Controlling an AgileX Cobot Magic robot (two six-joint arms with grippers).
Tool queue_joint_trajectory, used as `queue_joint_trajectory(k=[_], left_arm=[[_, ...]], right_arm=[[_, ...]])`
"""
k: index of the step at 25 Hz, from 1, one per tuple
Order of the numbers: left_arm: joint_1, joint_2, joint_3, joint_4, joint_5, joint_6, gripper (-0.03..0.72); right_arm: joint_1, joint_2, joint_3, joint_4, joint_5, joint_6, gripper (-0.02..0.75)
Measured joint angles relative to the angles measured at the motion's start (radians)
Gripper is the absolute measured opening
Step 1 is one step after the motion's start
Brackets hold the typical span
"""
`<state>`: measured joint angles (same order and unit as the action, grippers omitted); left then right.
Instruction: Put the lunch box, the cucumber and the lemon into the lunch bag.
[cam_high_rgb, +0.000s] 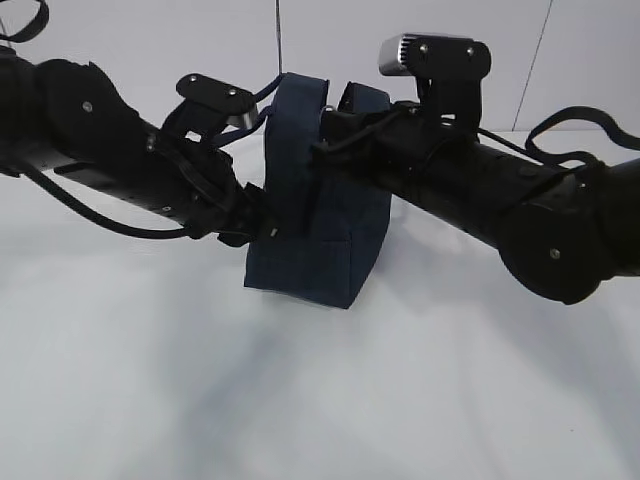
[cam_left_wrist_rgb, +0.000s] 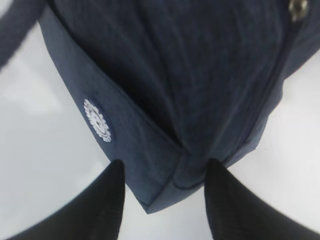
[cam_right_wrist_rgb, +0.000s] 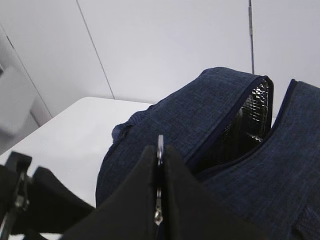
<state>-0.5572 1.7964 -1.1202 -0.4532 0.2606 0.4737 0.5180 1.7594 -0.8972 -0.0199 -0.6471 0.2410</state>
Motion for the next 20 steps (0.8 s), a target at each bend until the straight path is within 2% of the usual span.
queue_joint_trajectory(k=[10,20], left_arm=[[0.0,0.01,0.0,-0.101,-0.057,0.0,0.303],[0.0,0.022,0.0,-0.11,-0.056,0.012,0.305]], right_arm=[[0.0,0.0,0.0,0.012,0.0,0.014,0.0],[0.0,0.0,0.0,0.02,0.0,0.026,0.0]])
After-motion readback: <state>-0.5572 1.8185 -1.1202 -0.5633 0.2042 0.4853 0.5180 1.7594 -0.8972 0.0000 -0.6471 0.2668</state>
